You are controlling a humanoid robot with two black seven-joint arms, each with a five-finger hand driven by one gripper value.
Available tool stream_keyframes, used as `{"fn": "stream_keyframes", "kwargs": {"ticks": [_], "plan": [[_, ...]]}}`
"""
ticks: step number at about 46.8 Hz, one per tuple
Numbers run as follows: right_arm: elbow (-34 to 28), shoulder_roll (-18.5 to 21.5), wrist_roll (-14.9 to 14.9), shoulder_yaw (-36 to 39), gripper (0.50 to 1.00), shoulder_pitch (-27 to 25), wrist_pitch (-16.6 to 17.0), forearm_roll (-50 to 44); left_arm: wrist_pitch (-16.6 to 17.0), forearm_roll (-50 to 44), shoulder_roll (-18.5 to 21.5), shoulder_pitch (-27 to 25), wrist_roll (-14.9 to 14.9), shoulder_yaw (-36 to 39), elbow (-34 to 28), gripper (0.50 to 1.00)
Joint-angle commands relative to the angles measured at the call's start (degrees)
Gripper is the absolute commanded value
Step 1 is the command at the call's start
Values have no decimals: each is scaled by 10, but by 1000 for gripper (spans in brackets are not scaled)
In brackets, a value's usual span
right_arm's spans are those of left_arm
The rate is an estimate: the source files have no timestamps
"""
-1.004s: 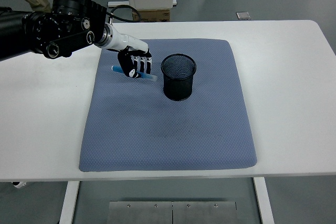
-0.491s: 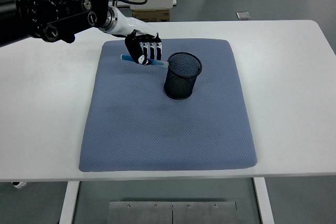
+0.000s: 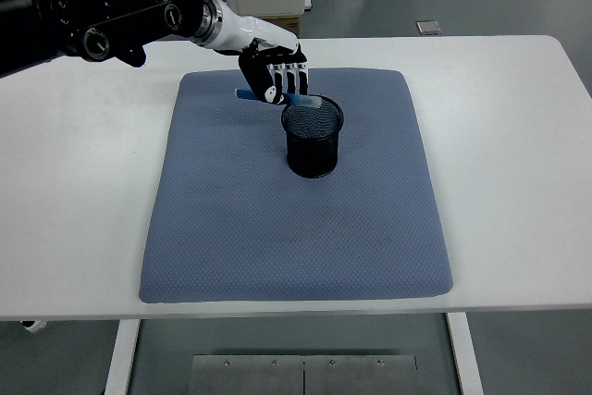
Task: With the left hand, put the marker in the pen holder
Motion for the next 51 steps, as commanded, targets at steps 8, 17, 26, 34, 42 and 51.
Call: {"fn": "stream_keyframes", "kwargs": {"ticks": [8, 17, 26, 34, 42, 51], "plan": [[0, 0, 0, 0, 1000, 0, 0, 0, 8, -61, -17, 1, 0, -18, -1, 500], [0, 0, 0, 0, 1000, 0, 0, 0, 9, -113, -24, 4, -1, -26, -1, 500], [0, 0, 0, 0, 1000, 0, 0, 0, 26, -146, -29, 17, -14, -25, -1, 500], [0, 0, 0, 0, 1000, 0, 0, 0, 45, -189, -31, 30, -22, -25, -1, 500], [0, 0, 0, 0, 1000, 0, 0, 0, 45, -223, -31, 38, -38, -24, -1, 500], [0, 0, 0, 0, 1000, 0, 0, 0, 46, -244, -29, 51, -48, -24, -1, 505]]}}
